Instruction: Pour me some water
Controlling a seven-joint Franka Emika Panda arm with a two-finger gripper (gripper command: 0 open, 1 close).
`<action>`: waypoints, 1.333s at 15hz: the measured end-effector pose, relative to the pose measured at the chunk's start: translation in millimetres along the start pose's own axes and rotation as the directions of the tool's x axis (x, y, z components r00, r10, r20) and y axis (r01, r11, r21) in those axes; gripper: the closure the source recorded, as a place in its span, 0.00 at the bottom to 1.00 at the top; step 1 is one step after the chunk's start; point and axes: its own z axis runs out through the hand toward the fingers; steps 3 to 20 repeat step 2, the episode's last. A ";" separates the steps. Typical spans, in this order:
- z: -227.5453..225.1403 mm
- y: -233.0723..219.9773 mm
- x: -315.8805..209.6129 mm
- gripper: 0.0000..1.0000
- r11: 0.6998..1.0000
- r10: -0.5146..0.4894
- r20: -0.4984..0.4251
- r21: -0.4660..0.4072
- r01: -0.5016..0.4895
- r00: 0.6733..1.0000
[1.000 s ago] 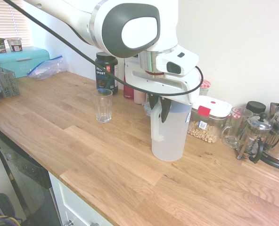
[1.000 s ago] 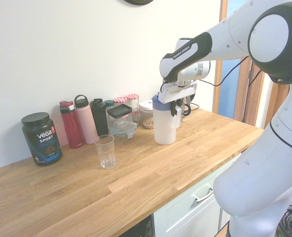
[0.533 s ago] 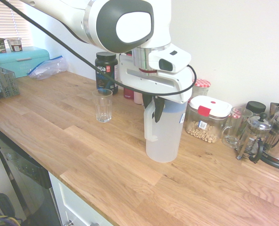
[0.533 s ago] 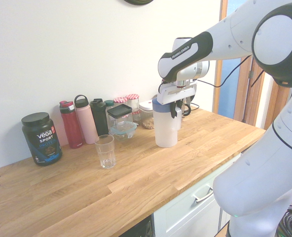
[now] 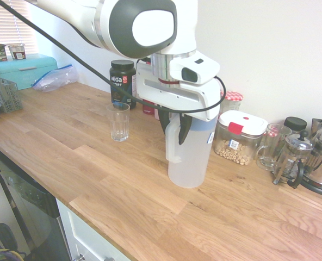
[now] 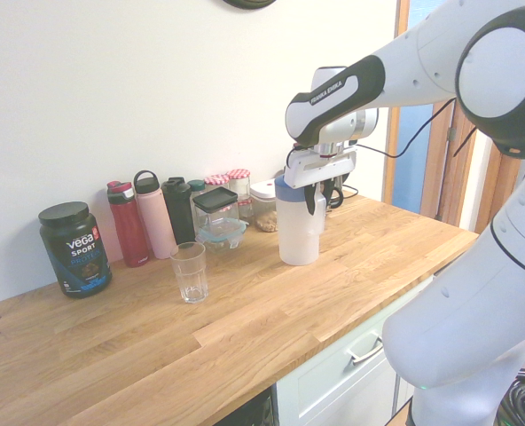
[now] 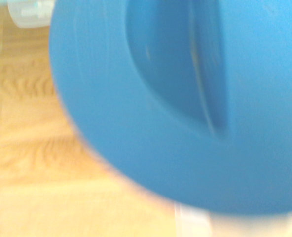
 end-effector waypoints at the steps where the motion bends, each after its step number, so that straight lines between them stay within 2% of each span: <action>1: -15.5 5.5 -7.2 0.00 1.000 -0.002 0.005 -0.001 0.002 1.000; 2: -32.8 10.8 -16.5 0.00 1.000 -0.008 0.009 -0.001 0.008 1.000; 20: -32.8 10.8 -16.5 0.00 1.000 -0.008 0.009 -0.001 0.008 1.000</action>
